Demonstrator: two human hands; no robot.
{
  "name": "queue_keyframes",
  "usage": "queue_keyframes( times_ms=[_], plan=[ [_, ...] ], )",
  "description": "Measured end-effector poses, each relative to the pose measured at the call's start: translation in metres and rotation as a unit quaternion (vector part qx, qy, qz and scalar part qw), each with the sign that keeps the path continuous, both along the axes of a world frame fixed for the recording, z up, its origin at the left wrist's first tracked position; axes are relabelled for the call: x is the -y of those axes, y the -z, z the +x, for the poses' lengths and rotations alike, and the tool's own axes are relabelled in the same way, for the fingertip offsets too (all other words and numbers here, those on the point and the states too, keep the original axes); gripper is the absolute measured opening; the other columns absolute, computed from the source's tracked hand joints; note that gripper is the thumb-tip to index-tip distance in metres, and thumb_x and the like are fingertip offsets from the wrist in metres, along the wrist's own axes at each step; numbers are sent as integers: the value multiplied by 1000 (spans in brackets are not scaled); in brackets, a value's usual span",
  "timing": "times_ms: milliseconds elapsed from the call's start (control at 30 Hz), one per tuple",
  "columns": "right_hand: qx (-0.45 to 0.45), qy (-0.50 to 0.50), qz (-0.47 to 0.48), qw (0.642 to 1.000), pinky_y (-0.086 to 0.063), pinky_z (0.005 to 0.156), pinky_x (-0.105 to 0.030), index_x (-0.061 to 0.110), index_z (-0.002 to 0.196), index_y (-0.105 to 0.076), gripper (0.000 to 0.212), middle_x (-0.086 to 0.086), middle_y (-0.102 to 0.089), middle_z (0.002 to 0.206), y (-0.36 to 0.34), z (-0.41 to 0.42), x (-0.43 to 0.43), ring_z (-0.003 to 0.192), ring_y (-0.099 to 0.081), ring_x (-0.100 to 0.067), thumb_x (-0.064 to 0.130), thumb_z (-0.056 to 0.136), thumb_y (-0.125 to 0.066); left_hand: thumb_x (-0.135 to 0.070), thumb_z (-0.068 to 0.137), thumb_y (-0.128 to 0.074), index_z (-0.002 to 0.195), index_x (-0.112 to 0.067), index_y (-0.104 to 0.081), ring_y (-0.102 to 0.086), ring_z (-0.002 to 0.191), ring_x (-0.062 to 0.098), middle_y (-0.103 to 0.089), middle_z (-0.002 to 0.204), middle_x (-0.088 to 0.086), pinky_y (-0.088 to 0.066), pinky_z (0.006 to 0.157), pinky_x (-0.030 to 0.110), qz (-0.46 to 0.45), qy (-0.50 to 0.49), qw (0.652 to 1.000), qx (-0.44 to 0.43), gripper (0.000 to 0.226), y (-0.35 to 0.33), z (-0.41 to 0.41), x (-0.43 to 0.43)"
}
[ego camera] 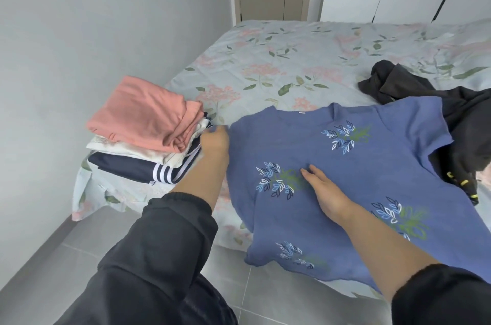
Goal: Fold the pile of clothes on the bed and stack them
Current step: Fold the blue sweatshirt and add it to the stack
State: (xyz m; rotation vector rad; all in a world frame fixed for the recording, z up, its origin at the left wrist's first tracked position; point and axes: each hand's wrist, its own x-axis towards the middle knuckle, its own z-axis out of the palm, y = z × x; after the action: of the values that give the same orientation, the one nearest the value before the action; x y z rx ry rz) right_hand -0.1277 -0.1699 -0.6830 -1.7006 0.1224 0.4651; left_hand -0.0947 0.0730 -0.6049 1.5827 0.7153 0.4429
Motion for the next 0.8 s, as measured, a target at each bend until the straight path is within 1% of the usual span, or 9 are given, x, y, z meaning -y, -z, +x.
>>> queue_keyframes(
  times_ms=[67, 133, 200, 233, 367, 500, 633, 733, 800],
  plan=[
    [-7, 30, 47, 998, -22, 110, -23, 23, 150, -22, 64, 11, -28, 152, 2, 1, 0, 136, -29, -5, 39, 96, -51, -5, 91, -48, 74, -10, -42, -46, 58, 10, -44, 65, 5, -36, 55, 25, 209, 161, 962, 64, 18, 3, -8, 31],
    [-15, 68, 105, 992, -27, 109, -24, 16, 150, -22, 63, 5, -32, 151, 4, 3, 2, 133, -35, -8, 30, 96, -52, -10, 89, -53, 95, -4, -54, -58, 90, 28, -60, 94, 16, -41, 80, 32, 420, 390, 819, 38, 8, 25, -17, 51],
    [-12, 98, 150, 984, -29, 107, -24, 9, 150, -19, 61, -3, -35, 151, 4, 4, 6, 134, -38, -12, 23, 98, -48, -22, 88, -59, 126, -10, -52, -38, 134, 26, -46, 142, 10, -27, 110, 41, 581, 490, 650, 7, 41, 56, -25, 53],
    [-12, 110, 170, 979, -30, 105, -23, 8, 149, -19, 59, -5, -37, 150, 4, 4, 7, 134, -39, -14, 21, 99, -46, -30, 88, -60, 137, -15, -45, -24, 143, 21, -33, 153, 4, -17, 115, 44, 602, 483, 636, 18, 54, 68, -31, 51],
    [-6, 120, 166, 979, -31, 105, -24, 8, 149, -19, 60, -4, -38, 148, 2, 1, 7, 133, -40, -14, 21, 98, -48, -47, 86, -59, 148, -18, -31, -16, 146, 19, -21, 157, 2, -12, 117, 41, 540, 379, 751, 22, 74, 99, -46, 33],
    [8, 96, 114, 989, -26, 114, -30, 11, 149, -24, 61, 2, -35, 150, 1, 1, 2, 134, -36, -10, 28, 97, -52, -34, 84, -63, 144, -14, -38, -32, 137, 25, -36, 149, 7, -25, 112, 40, 496, 340, 799, 24, 68, 103, -48, 30],
    [12, 74, 77, 994, -27, 98, -20, 14, 149, -24, 58, 7, -36, 148, -3, 0, -4, 120, -35, 0, 25, 98, -49, -19, 79, -64, 131, -10, -52, -53, 110, 27, -58, 119, 8, -42, 89, 34, 454, 258, 853, 25, 54, 103, -56, 27],
    [13, 64, 62, 996, -26, 97, -19, 15, 150, -19, 59, 7, -32, 152, -4, -1, -6, 120, -34, 0, 19, 98, -48, -20, 82, -60, 118, -19, -57, -59, 96, 23, -65, 107, -2, -42, 73, 28, 399, 239, 883, -57, 36, 97, -59, 19],
    [19, 56, 53, 997, -27, 97, -19, 14, 151, -18, 59, 6, -30, 153, -4, -1, -7, 119, -33, 1, 17, 99, -46, -15, 81, -56, 96, -21, -64, -60, 85, 24, -68, 88, -3, -37, 65, 25, 367, 226, 895, -112, 17, 90, -58, 8]
  ],
)
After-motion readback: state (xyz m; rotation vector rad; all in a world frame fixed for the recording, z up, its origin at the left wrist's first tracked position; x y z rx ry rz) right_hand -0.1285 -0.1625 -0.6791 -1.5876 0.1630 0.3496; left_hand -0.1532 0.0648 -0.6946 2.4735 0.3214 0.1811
